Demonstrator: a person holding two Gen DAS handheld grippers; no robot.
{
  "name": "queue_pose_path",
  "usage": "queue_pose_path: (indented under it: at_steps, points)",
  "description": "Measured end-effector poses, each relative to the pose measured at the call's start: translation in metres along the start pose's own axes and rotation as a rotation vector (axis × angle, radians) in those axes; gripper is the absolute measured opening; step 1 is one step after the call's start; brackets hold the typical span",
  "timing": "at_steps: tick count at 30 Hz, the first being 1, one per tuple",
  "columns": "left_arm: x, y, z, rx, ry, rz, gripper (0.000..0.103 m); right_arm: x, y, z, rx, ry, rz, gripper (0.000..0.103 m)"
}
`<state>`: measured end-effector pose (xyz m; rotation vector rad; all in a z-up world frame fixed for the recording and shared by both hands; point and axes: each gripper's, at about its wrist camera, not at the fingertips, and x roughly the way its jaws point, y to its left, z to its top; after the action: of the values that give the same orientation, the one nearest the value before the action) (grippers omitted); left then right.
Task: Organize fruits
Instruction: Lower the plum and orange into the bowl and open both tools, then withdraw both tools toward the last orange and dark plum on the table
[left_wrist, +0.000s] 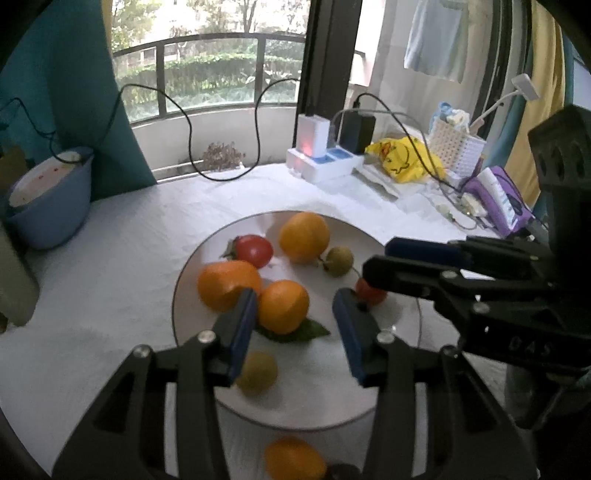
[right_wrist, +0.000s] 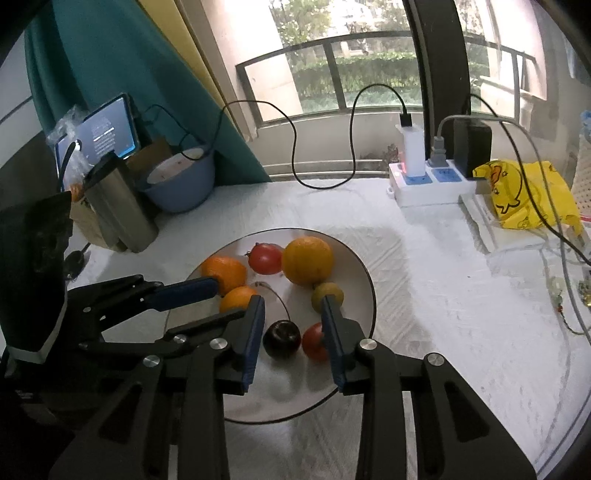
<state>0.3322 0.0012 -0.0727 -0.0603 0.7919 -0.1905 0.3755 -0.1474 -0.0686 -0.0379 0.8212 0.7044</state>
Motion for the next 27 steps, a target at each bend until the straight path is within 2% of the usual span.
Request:
queue_pose_path:
  at_steps: [16, 27]
  points:
    - [-0.055, 0.01, -0.035, -0.059, -0.033, 0.041, 0.045, -0.036, 0.033, -0.018, -0.033, -0.027, -0.022, 0.034]
    - [-0.082, 0.02, -0.066, -0.107, -0.045, 0.049, 0.045, -0.044, 0.062, -0.044, -0.056, 0.005, -0.023, 0.034]
